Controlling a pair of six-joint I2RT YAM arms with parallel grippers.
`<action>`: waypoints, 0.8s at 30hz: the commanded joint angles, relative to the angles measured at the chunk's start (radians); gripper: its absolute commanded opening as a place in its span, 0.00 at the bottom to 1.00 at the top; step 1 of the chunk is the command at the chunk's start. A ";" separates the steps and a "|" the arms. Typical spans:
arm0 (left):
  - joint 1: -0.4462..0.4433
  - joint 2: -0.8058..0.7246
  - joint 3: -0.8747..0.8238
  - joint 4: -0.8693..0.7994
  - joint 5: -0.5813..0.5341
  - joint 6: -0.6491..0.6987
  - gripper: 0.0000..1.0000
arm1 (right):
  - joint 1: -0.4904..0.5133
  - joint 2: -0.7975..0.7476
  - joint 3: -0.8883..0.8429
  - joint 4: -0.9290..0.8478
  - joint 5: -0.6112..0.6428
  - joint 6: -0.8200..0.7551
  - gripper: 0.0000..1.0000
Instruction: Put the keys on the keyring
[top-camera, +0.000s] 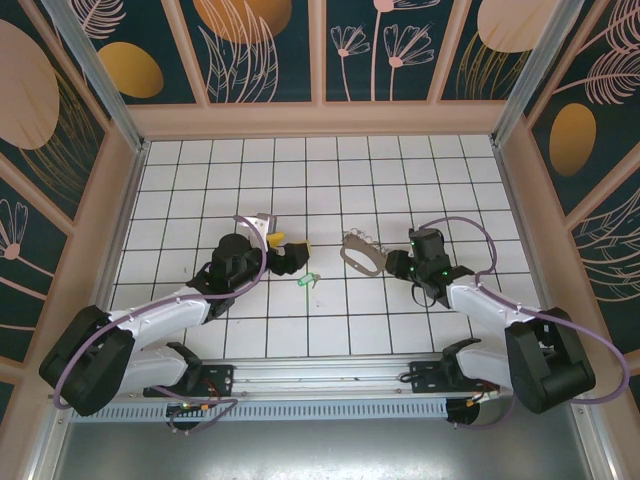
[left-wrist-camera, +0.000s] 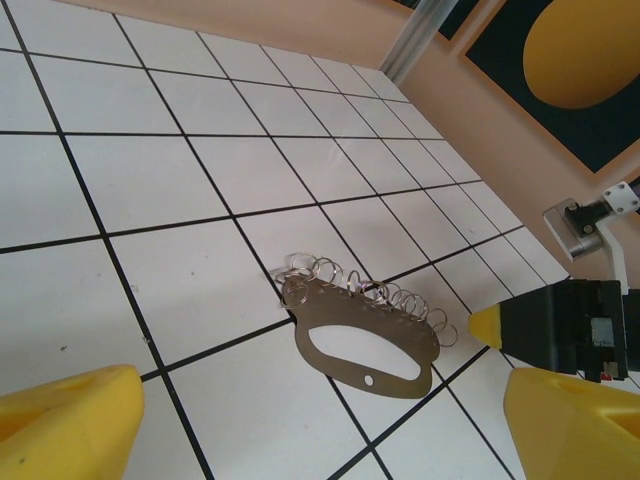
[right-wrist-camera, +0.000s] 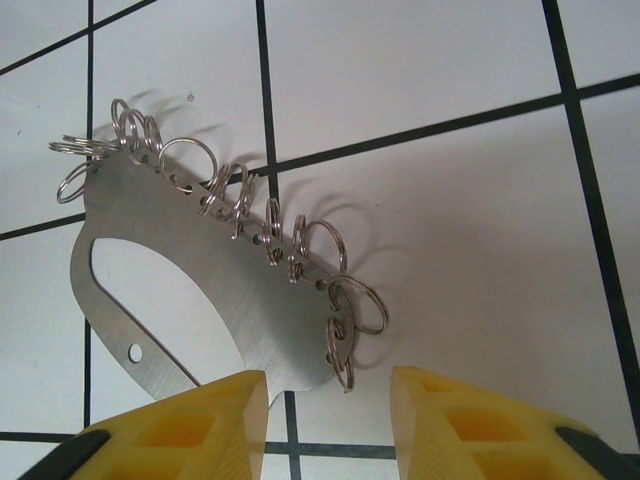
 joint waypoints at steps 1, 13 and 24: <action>-0.007 -0.002 0.002 0.026 0.015 0.019 0.92 | 0.008 0.020 0.029 -0.019 0.029 -0.022 0.37; -0.007 -0.009 0.001 0.017 -0.007 0.004 0.89 | 0.009 0.064 0.011 0.039 -0.017 -0.020 0.29; -0.007 -0.001 0.004 0.009 -0.011 0.011 0.89 | 0.009 0.118 0.032 0.061 -0.023 -0.031 0.22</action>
